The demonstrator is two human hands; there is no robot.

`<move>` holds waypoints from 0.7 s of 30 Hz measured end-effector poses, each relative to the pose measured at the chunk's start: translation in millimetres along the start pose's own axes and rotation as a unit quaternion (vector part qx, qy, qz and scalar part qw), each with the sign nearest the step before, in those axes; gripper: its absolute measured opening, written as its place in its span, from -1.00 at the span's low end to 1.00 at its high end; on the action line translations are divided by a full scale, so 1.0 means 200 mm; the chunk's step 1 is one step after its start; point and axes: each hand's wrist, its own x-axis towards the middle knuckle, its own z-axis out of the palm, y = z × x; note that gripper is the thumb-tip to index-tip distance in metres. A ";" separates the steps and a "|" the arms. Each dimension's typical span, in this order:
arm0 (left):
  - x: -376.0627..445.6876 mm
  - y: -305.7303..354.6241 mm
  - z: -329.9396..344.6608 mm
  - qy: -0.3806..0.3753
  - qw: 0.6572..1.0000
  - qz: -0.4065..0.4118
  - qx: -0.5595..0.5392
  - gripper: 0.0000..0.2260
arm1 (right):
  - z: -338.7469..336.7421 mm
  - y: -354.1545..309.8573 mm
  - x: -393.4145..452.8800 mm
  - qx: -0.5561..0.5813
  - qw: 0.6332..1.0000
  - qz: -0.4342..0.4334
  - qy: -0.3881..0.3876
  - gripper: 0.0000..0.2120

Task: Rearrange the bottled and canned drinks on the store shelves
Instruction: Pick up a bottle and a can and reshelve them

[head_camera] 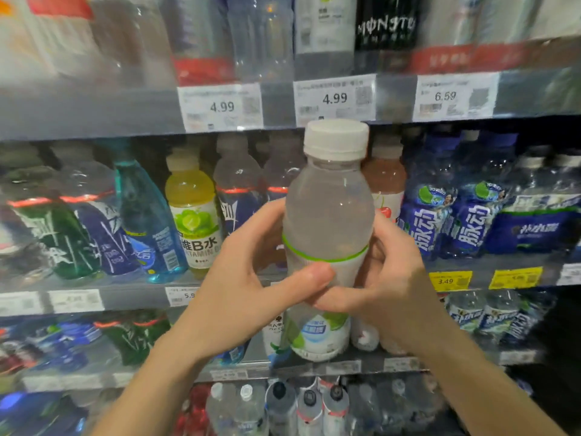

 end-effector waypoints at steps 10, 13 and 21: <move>0.21 0.71 -0.24 0.030 0.994 -0.108 0.009 -0.49 | 0.08 -0.85 0.24 -0.025 0.996 0.090 -0.007 -0.39; 0.27 0.93 -0.31 0.039 0.990 -0.138 0.002 -0.56 | 0.10 -1.09 0.29 -0.035 0.994 0.099 -0.023 -0.42; 0.37 1.43 -0.48 0.040 0.982 -0.182 -0.017 -0.57 | 0.17 -1.50 0.40 0.047 0.992 0.107 -0.052 -0.33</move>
